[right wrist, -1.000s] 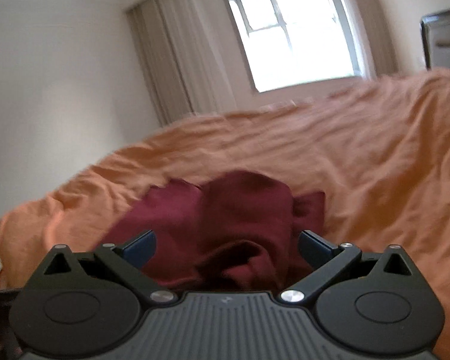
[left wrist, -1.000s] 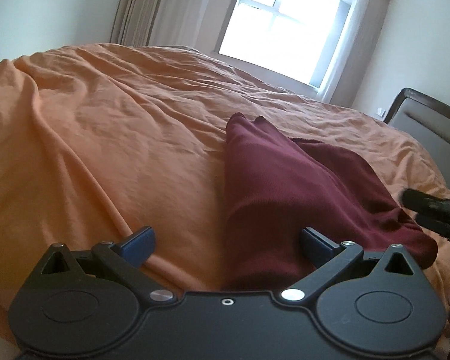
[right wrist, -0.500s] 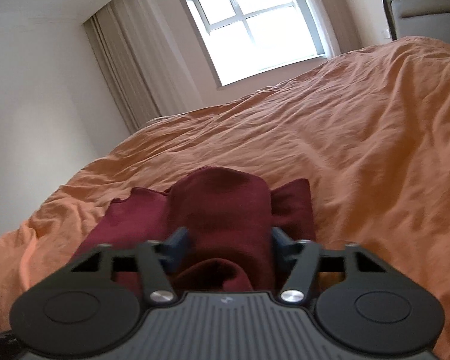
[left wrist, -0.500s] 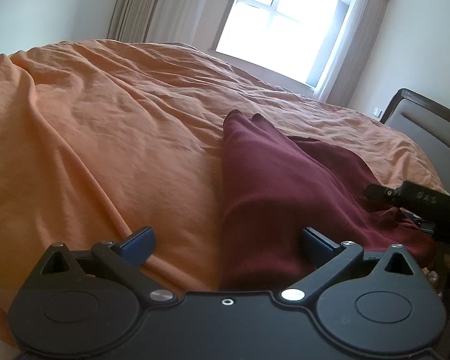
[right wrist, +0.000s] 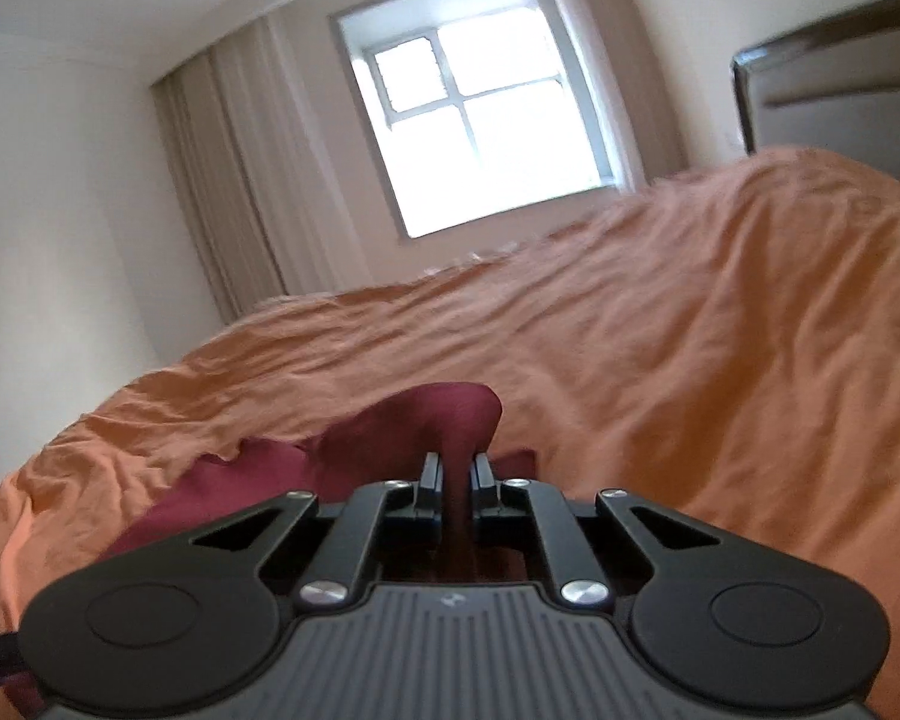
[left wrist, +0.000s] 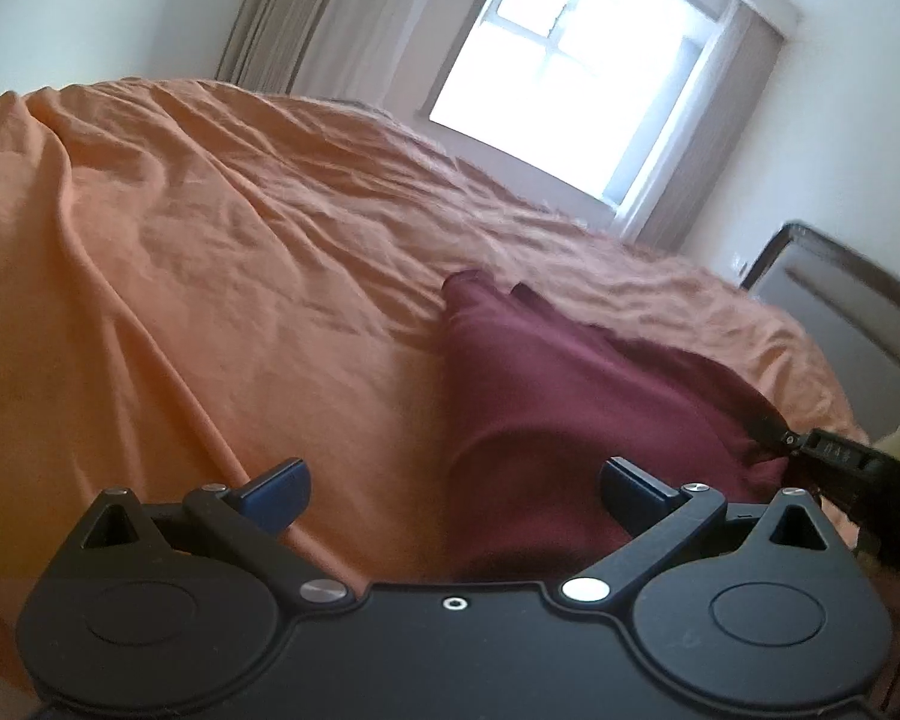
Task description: Fold small clothes
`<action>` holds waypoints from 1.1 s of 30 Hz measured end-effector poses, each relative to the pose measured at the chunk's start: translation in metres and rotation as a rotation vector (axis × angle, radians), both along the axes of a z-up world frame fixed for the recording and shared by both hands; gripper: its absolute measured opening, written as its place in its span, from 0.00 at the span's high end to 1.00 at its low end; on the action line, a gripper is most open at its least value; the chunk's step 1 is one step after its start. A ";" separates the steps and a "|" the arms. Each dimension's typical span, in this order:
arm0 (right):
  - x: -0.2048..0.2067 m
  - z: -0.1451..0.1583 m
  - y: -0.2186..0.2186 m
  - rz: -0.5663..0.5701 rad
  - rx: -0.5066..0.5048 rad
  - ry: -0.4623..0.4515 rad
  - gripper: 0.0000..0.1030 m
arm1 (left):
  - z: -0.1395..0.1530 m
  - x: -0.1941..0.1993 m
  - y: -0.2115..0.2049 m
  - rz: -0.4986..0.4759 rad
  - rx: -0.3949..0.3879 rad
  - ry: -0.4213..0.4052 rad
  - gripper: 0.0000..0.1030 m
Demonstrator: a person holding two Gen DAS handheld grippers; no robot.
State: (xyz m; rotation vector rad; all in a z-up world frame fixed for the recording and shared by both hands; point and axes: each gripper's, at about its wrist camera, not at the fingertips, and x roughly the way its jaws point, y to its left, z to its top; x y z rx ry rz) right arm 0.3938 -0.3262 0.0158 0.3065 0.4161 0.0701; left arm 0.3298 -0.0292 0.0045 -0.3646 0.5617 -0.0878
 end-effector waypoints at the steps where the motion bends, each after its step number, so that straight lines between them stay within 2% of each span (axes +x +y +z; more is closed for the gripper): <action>1: 0.002 -0.005 -0.002 -0.007 0.000 0.016 0.91 | -0.002 0.001 -0.001 -0.003 0.004 0.013 0.01; 6: 0.008 -0.027 -0.005 -0.031 -0.018 0.056 0.91 | -0.007 0.001 -0.003 -0.025 0.017 0.027 0.01; 11: 0.010 -0.033 -0.006 -0.042 -0.018 0.065 0.88 | -0.011 0.002 -0.006 -0.032 0.034 0.032 0.01; 13: 0.007 -0.032 -0.005 -0.027 -0.027 0.065 0.80 | -0.011 0.002 -0.007 -0.032 0.042 0.034 0.01; 15: 0.000 -0.028 -0.004 -0.027 -0.043 0.065 0.59 | -0.011 0.003 -0.009 -0.031 0.050 0.033 0.01; 16: -0.005 -0.025 -0.003 -0.028 -0.056 0.056 0.53 | -0.012 0.003 -0.009 -0.030 0.054 0.032 0.00; 18: -0.017 -0.018 -0.001 -0.028 -0.086 0.025 0.31 | -0.013 0.002 -0.011 -0.028 0.064 0.029 0.00; 21: -0.037 -0.010 0.010 -0.001 -0.131 -0.018 0.16 | -0.013 0.002 -0.014 -0.031 0.079 0.028 0.00; 23: -0.050 -0.007 0.021 0.041 -0.163 -0.036 0.10 | -0.013 0.002 -0.014 -0.030 0.076 0.029 0.00; 27: -0.073 -0.008 0.042 0.106 -0.233 -0.048 0.05 | -0.014 0.004 -0.011 -0.038 0.068 0.031 0.00; 31: -0.091 -0.012 0.048 0.143 -0.199 -0.053 0.01 | -0.015 0.005 -0.009 -0.041 0.062 0.036 0.01; 33: -0.095 -0.016 0.051 0.146 -0.216 -0.056 0.00 | -0.015 0.005 -0.009 -0.041 0.065 0.036 0.01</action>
